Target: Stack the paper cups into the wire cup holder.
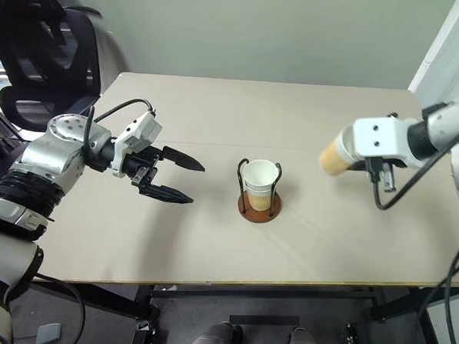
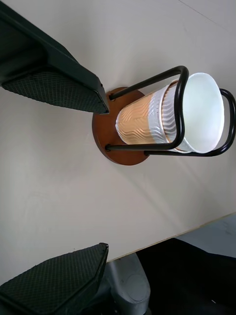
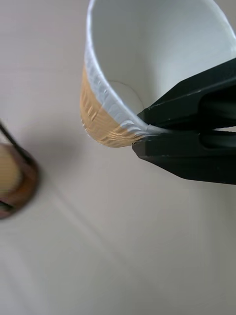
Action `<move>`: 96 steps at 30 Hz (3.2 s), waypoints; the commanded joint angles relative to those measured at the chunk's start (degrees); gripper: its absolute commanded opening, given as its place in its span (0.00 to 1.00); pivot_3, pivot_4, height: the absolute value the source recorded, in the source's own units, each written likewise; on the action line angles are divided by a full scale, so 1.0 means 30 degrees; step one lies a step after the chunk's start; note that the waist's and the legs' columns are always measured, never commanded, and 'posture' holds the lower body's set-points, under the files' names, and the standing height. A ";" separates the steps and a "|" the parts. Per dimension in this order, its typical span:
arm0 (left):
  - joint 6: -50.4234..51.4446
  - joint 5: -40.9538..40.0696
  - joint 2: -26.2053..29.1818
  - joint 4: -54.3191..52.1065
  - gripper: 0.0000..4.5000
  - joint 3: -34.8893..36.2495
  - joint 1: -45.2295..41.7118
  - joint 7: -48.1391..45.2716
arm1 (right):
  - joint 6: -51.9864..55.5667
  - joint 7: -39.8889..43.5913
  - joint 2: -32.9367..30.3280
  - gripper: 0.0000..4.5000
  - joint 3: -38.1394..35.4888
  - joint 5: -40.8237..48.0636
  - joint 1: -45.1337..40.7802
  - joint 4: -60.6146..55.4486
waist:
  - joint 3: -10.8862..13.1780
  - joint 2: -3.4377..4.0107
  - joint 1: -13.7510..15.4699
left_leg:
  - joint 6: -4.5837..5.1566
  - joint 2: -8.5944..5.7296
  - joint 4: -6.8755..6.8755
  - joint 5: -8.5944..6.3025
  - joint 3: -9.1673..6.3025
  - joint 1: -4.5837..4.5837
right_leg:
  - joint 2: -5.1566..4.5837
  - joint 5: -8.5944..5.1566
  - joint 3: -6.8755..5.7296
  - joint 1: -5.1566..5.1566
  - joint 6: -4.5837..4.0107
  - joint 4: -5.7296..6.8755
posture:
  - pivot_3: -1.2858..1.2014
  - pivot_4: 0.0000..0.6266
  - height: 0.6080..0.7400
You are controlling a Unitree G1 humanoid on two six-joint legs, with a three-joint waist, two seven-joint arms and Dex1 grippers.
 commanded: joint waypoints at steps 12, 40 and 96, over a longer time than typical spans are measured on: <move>-0.0690 0.0005 -0.0266 0.0608 1.00 -0.0211 -0.0561 -0.0551 | 0.1622 0.0561 0.3761 0.01 0.1576 0.0122 -0.3940 -0.0200 | 0.0000 -0.0001 0.0018 | -0.0115 0.0009 -0.0067 0.0030 -0.0033 -0.0014 | -0.0002 -0.0046 -0.0052 -0.0042 -0.0097 0.0007 | 0.52 0.24 1.00; -0.0692 -0.0110 0.0125 0.0221 1.00 -0.0358 -0.0445 -0.0551 | -0.2570 0.1520 0.5849 0.01 0.4039 -0.0972 -0.4777 0.2250 | -0.0001 -0.0003 -0.0006 | -0.0254 0.0023 -0.0104 0.0095 -0.0035 -0.0016 | -0.0003 -0.0048 -0.0077 -0.0083 -0.0179 0.0030 | 0.52 0.24 1.00; 0.5531 0.2162 -0.1366 0.1424 1.00 1.0382 0.1178 0.2896 | 1.4961 -0.7830 0.3997 1.00 -0.9045 0.8632 0.6014 -0.3679 | -0.0006 -0.0047 -0.0012 | -0.0375 0.0080 -0.0249 0.0244 0.0015 0.0106 | 0.0021 -0.0040 -0.0100 -0.0028 -0.0117 0.0039 | 0.52 0.24 1.00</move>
